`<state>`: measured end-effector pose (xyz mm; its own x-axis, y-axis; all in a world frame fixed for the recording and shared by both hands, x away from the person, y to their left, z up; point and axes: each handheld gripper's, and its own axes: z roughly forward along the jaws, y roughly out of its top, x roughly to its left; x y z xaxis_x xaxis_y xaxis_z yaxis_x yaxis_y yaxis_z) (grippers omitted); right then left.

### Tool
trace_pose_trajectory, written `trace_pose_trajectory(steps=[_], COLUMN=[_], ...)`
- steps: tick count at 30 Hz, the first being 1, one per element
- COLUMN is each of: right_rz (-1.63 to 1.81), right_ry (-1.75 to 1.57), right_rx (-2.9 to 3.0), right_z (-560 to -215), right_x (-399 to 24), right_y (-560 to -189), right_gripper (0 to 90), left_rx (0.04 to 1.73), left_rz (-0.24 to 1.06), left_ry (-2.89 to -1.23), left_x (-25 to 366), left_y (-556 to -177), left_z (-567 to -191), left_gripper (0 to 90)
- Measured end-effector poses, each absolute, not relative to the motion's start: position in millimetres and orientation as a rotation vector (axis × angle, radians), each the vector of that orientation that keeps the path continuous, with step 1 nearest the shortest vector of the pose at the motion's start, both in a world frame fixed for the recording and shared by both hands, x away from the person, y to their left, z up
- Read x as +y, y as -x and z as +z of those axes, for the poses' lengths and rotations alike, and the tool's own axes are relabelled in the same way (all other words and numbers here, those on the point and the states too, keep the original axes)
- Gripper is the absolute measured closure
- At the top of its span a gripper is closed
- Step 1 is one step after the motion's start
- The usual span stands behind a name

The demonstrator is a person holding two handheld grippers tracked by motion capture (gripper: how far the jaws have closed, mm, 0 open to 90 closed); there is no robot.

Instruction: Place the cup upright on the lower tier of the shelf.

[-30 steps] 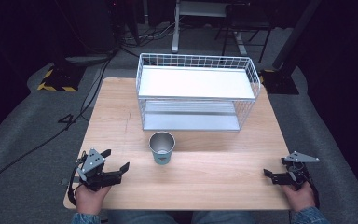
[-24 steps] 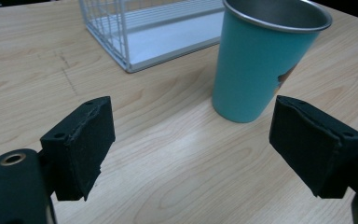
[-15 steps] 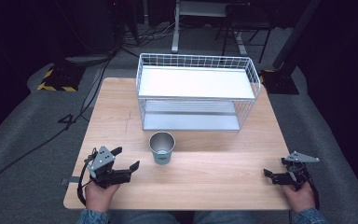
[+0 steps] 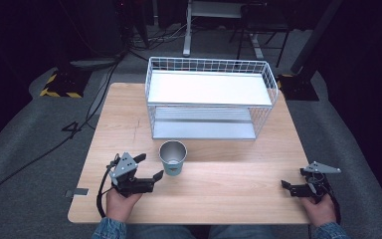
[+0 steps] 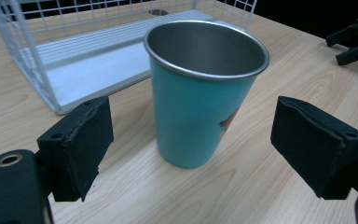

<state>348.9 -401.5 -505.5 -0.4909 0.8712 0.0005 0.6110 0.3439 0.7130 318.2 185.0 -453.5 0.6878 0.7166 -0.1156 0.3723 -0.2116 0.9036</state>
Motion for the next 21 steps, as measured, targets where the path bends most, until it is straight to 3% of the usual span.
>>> trace_pose_trajectory(steps=[6,21], right_rz=[0.938,0.938], right_ry=[-1.304,-1.304], right_rx=[2.233,2.233], right_z=[-506,-506], right_x=[-402,-402], right_y=[-349,-349], right_gripper=[1.7,1.7], left_rx=[0.882,0.931], left_rz=[0.332,0.289], left_ry=[-1.774,-1.888], left_x=[171,144], left_y=[-330,-353], left_z=[-459,-478], left_gripper=[13.8,14.3])
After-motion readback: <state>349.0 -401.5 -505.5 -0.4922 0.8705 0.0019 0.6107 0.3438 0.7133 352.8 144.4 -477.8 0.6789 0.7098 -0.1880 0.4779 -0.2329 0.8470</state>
